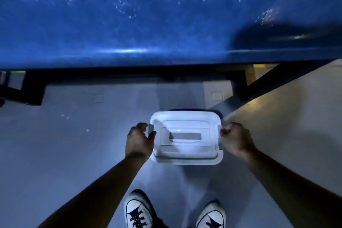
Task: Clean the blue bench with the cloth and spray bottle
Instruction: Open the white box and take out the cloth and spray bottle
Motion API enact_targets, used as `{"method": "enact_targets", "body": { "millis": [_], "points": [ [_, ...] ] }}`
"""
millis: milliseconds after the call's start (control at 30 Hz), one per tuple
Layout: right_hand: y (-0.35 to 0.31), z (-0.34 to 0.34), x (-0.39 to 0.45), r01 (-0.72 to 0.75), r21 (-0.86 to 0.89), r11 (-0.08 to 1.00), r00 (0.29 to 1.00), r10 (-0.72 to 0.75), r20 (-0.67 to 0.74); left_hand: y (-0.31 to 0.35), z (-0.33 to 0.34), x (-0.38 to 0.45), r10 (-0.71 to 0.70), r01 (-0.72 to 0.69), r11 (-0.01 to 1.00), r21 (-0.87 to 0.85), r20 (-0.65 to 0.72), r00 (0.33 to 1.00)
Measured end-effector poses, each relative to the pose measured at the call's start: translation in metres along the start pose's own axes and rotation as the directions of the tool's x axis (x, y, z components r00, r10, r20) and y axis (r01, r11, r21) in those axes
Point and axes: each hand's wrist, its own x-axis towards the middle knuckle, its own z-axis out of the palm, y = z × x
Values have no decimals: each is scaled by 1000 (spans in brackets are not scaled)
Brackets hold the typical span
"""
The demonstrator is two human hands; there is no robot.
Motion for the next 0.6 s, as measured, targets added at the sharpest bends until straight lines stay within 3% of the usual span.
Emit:
{"method": "enact_targets", "body": {
  "millis": [133,367,600],
  "points": [
    [18,42,32,-83,-67,994,996,80,-35,-28,34,24,-95,96,995,30,-34,995],
    [27,68,43,-113,-50,992,985,106,-133,-46,69,39,-101,98,995,-27,-196,975],
    [33,62,49,-157,-20,987,988,157,3,-47,74,39,-52,59,998,20,-237,970]
  ]
}}
